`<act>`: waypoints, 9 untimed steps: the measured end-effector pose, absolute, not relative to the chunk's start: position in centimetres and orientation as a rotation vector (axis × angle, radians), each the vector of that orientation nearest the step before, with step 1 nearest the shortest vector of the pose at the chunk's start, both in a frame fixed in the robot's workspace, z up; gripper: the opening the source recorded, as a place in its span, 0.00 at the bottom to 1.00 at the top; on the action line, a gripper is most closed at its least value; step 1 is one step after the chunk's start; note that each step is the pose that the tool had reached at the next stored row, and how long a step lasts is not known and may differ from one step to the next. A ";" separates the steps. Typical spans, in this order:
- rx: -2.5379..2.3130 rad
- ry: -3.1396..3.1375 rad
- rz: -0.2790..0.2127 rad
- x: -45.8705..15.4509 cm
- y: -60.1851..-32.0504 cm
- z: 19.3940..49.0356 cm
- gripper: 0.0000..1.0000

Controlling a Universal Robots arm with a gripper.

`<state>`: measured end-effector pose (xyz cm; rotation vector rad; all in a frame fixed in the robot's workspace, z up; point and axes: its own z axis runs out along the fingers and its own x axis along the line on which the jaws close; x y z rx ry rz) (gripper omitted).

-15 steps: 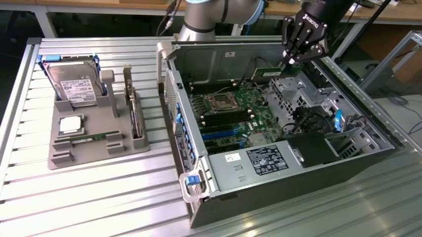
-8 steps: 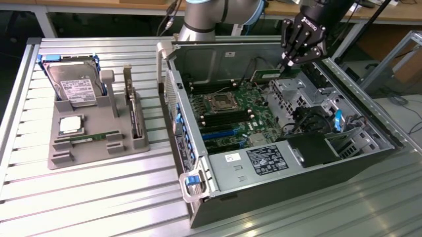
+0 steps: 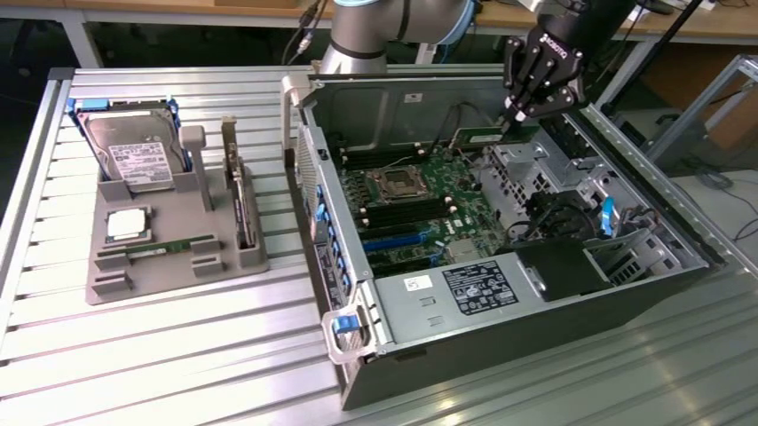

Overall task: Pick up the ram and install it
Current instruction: 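Insert the ram into the slot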

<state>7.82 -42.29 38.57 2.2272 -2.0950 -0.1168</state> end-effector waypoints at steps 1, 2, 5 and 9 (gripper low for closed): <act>2.227 -2.095 -0.117 7.8 -42.3 38.5 0.12; 2.227 -2.095 -0.117 7.8 -42.3 38.5 0.12; 2.227 -2.095 -0.117 7.8 -42.3 38.4 0.12; 2.227 -2.095 -0.117 7.8 -42.3 38.2 0.12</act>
